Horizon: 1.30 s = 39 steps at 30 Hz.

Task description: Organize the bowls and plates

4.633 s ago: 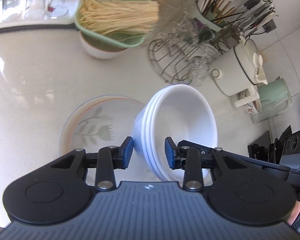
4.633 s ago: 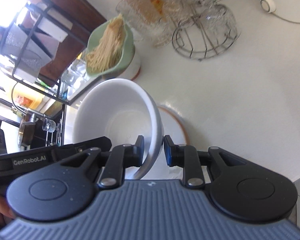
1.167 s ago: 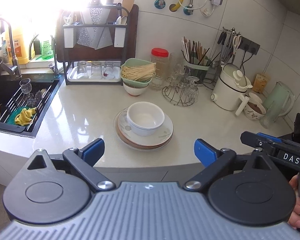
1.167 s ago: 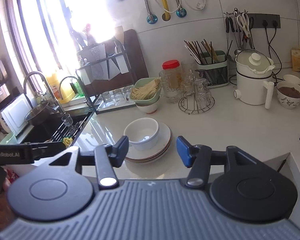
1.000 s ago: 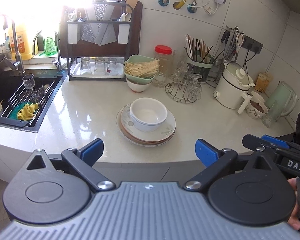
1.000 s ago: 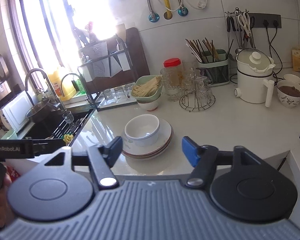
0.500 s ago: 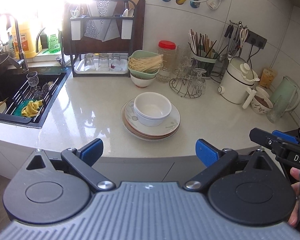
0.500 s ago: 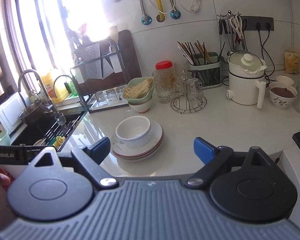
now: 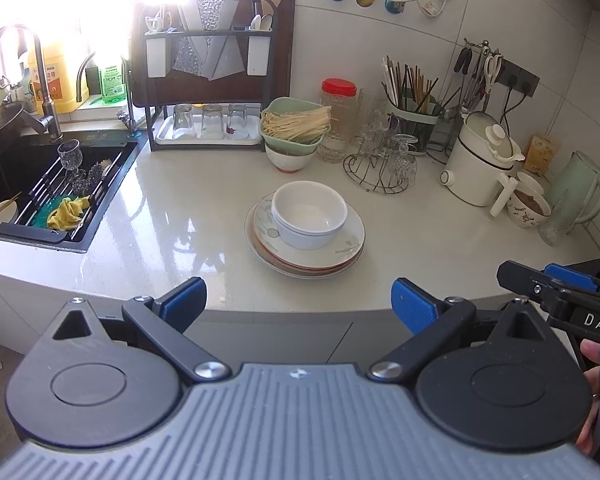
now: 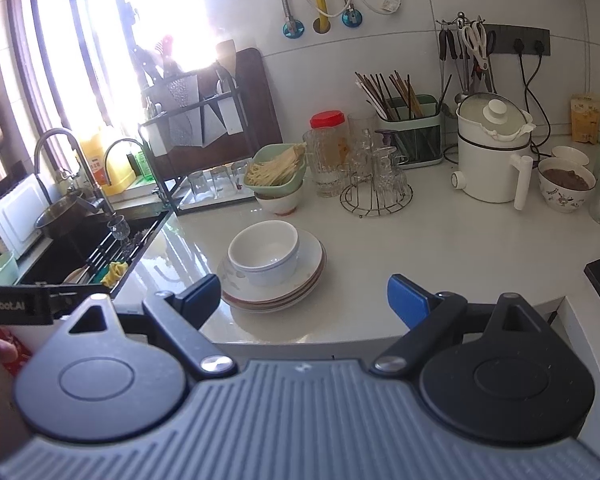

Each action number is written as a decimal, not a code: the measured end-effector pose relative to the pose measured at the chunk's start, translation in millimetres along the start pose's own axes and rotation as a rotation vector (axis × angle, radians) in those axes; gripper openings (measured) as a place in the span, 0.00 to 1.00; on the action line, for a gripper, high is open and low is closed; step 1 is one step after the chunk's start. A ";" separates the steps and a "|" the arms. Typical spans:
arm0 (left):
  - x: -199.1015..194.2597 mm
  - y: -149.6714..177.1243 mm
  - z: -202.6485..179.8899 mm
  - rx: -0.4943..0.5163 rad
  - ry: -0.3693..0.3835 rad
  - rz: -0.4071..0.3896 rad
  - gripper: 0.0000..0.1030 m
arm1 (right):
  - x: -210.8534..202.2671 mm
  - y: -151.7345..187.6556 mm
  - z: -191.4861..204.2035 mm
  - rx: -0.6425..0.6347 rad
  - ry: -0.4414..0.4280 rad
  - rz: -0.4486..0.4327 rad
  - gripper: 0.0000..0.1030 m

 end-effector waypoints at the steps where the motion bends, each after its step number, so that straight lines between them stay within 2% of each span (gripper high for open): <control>1: 0.4 0.5 0.0 0.000 -0.001 0.002 0.97 | 0.0 -0.1 0.2 -0.002 0.000 0.000 0.89; 39: 4.4 -7.0 -0.8 0.009 -0.008 0.000 0.97 | 9.9 -4.9 -1.9 -0.015 -0.031 0.005 0.89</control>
Point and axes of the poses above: each gripper's, at about its wrist camera, not at the fingertips, and x roughly the way its jaws point, z to its left, y to its underside, the point moved 8 cm from there along x, roughly the way its jaws point
